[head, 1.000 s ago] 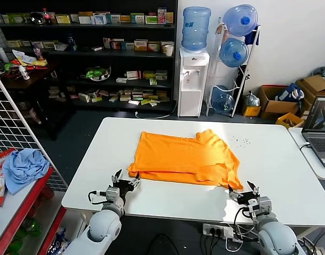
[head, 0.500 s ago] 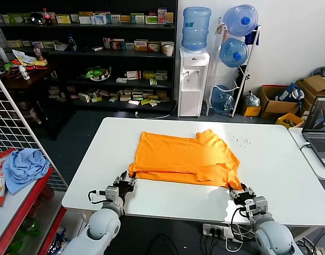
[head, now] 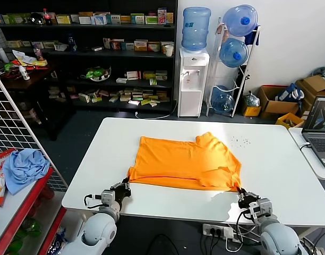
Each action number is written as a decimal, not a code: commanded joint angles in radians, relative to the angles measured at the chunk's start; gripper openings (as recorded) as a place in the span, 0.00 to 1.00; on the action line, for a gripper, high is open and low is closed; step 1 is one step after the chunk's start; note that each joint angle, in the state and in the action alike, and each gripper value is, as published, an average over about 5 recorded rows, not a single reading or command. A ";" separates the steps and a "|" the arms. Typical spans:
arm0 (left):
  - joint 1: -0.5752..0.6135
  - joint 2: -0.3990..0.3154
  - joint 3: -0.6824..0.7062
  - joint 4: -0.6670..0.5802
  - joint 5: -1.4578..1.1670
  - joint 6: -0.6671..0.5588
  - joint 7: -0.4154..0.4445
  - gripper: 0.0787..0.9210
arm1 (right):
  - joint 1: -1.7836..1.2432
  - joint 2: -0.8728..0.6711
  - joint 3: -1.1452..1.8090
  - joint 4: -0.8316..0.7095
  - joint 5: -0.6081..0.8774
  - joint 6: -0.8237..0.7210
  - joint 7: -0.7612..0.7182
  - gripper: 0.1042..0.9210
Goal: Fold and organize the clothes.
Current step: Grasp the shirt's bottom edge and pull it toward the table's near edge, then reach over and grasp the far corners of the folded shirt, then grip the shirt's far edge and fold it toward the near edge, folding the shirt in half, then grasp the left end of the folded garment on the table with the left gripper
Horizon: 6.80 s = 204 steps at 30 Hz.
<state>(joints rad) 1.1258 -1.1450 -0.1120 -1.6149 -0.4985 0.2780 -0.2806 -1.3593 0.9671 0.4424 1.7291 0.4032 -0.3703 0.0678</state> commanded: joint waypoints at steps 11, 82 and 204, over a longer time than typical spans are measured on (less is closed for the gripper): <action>0.271 0.052 -0.010 -0.265 0.000 0.051 -0.036 0.02 | -0.215 -0.072 0.059 0.184 0.009 -0.060 0.032 0.05; -0.597 -0.153 0.180 0.569 -0.128 0.084 0.081 0.88 | 0.773 0.128 -0.269 -0.716 0.120 -0.035 -0.162 0.88; 0.032 0.043 -0.003 -0.115 -0.249 0.094 0.058 0.15 | -0.116 -0.096 0.000 0.248 0.124 -0.130 0.088 0.88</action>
<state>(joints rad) 1.1703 -1.1059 -0.1085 -1.7398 -0.7524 0.3846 -0.2217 -1.4747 0.8711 0.4422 1.9765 0.5256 -0.5012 0.1558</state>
